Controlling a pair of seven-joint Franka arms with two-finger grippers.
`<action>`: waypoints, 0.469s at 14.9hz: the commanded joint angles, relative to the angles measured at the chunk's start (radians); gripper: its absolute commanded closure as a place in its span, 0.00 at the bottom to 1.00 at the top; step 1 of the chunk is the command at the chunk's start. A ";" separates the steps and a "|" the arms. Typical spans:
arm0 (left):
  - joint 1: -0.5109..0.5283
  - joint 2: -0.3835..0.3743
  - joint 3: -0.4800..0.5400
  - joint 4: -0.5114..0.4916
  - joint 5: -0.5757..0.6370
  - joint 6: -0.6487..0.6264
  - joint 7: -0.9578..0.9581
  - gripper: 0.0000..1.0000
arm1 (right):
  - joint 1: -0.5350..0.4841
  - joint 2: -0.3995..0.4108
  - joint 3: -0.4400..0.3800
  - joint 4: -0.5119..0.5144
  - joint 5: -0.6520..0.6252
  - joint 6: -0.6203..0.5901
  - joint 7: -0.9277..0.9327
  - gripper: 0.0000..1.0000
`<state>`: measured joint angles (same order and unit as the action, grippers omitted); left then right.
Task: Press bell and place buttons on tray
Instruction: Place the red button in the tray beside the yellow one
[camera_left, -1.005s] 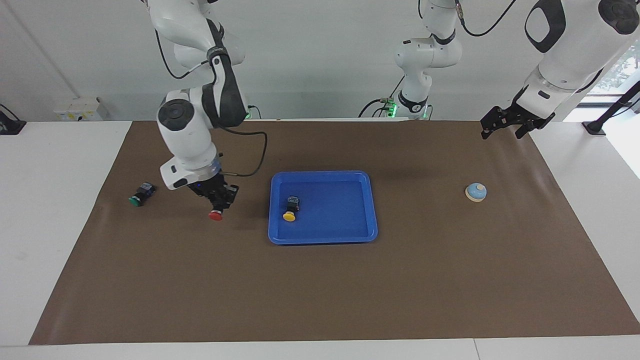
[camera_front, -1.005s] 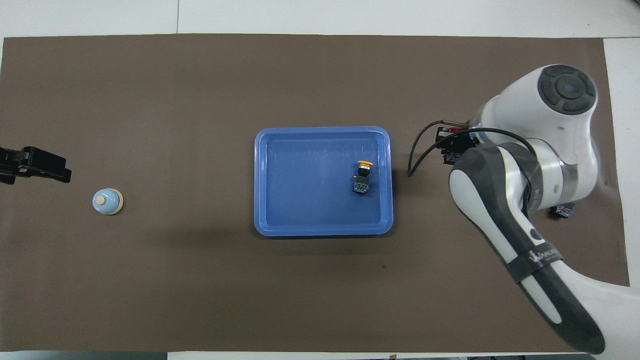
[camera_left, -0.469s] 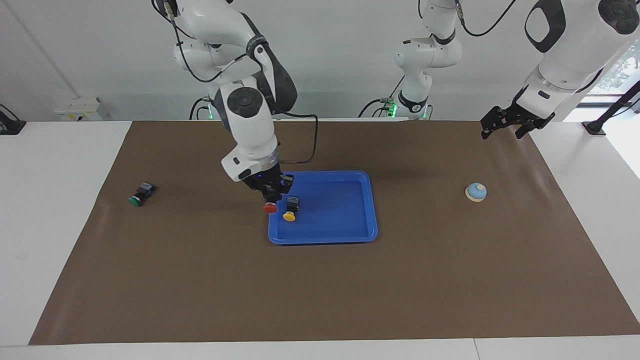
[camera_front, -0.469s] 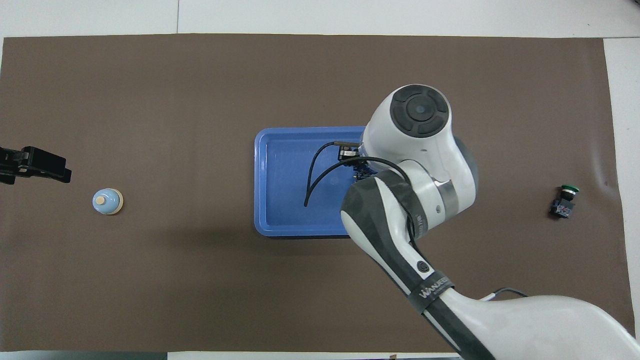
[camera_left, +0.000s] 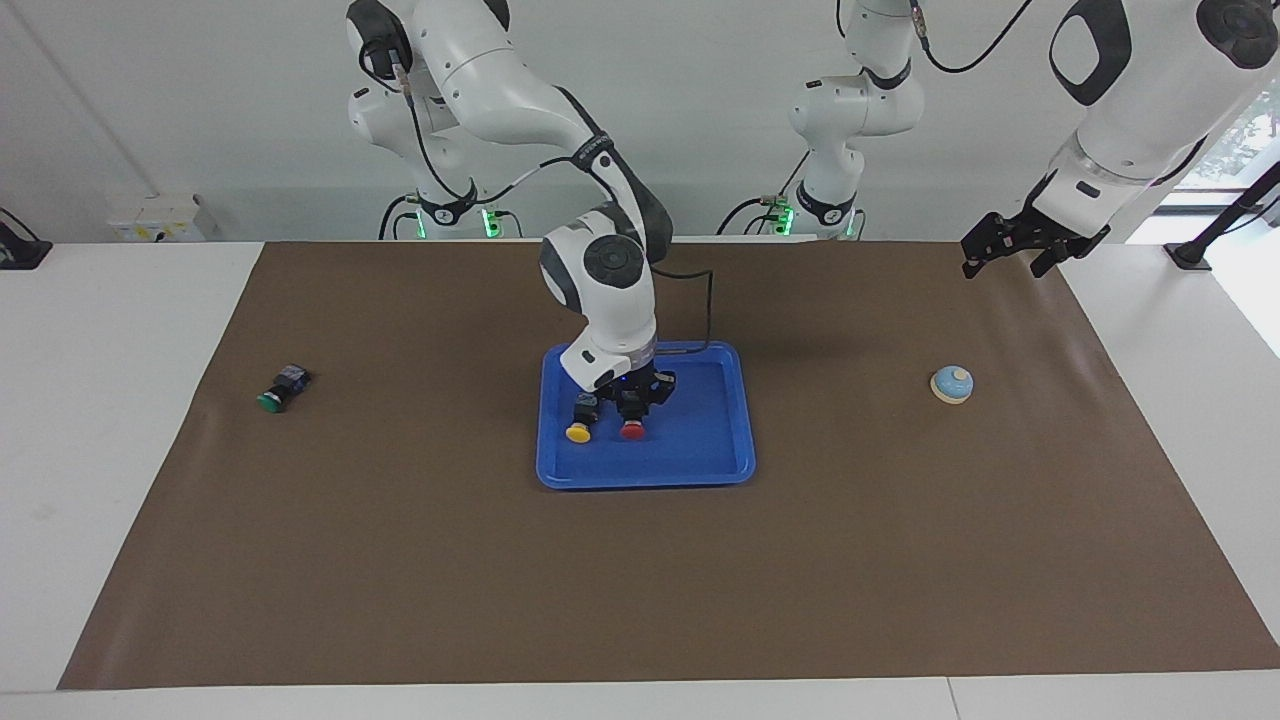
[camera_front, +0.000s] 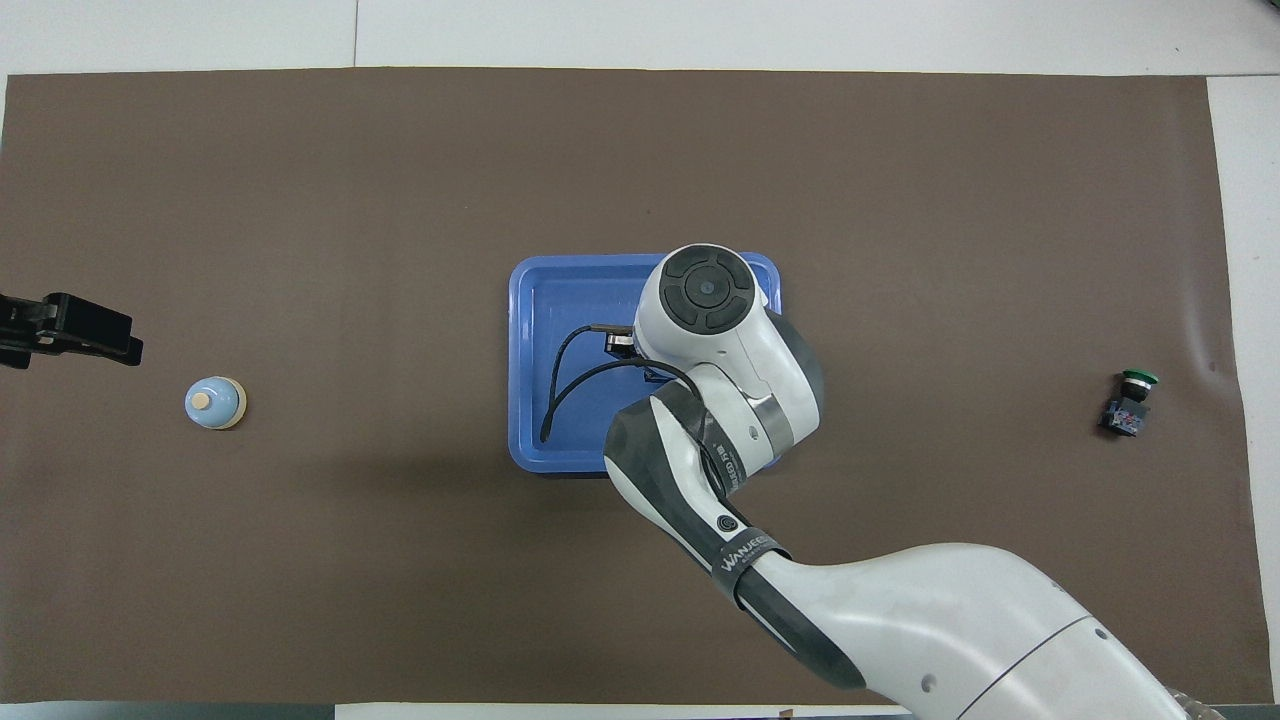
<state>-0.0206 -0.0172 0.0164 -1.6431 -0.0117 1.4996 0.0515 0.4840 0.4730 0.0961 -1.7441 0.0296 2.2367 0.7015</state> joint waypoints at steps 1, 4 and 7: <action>-0.004 -0.006 0.005 -0.003 -0.011 -0.009 -0.010 0.00 | -0.001 -0.024 -0.001 -0.041 0.007 0.029 0.013 1.00; -0.004 -0.006 0.005 -0.003 -0.011 -0.009 -0.010 0.00 | -0.001 -0.024 -0.001 -0.041 0.009 0.029 0.075 0.43; -0.004 -0.006 0.005 -0.003 -0.011 -0.009 -0.010 0.00 | -0.002 -0.025 -0.003 -0.025 0.010 0.003 0.136 0.00</action>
<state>-0.0206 -0.0172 0.0164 -1.6431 -0.0117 1.4996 0.0515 0.4839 0.4692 0.0953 -1.7597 0.0297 2.2496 0.7849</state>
